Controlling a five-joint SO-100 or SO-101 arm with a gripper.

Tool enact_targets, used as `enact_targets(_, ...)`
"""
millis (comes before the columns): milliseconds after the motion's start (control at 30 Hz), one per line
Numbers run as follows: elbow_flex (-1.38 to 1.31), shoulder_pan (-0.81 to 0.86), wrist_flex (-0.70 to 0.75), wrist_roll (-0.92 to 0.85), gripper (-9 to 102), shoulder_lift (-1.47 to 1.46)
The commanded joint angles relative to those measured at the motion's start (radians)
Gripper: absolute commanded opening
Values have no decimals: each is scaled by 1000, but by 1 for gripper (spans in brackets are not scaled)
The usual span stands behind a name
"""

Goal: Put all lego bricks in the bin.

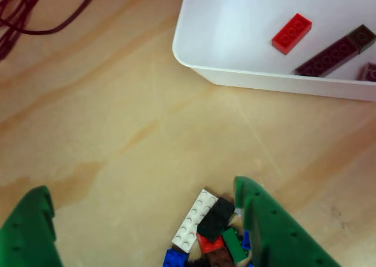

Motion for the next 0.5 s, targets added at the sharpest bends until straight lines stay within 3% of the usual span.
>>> enact_targets(0, 322, -354, 40, 146, 33, 75)
enact_targets(200, 201, -422, 0, 262, 33, -362)
enact_targets(467, -28, -433, 31, 351, 36, -557)
